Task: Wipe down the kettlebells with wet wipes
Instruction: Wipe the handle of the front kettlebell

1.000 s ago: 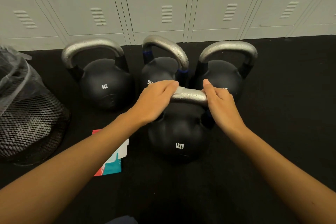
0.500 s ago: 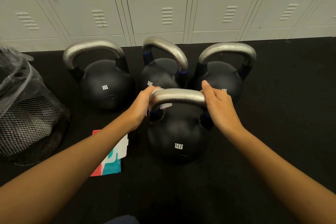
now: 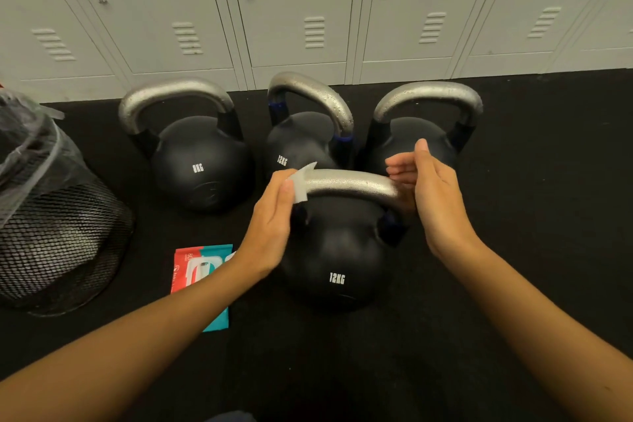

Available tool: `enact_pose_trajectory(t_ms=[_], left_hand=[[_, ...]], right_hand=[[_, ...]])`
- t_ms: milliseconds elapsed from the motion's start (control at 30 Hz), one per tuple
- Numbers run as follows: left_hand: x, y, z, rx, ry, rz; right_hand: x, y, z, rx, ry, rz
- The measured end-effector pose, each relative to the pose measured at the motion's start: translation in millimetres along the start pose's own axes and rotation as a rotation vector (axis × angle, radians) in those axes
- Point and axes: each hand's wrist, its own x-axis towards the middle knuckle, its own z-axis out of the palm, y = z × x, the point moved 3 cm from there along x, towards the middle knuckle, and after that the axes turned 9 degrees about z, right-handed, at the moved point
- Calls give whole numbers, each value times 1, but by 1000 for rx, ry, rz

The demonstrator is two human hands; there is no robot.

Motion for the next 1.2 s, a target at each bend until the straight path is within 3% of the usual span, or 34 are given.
enact_pose_trajectory(t_ms=[100,167,267,433,633,800,967,1100,1200], left_hand=[[7,-16,-4,-281,64,-338],[15,-10,-6,-251,60,-392],[28,18,-1,81,6,-98],[31,50,25,920,-105,374],[31,63,58,1241,-222,579],[32,73,73,1270,-276,549],[28,66,37,1087,-218,397],[13,42,-2,932,-171,275],[1,28,-20,874,-208,173]], right_hand=[[3,3,-2,10,-12,34],[3,4,-3,13,-19,47],[3,2,-9,26,2,56],[5,-4,-17,58,31,46],[1,-7,-21,76,46,-11],[-6,-12,-23,49,63,-115],[-29,-18,-13,-83,-5,-395],[-36,-12,10,-440,-168,-603],[-33,-5,24,-752,-156,-706]])
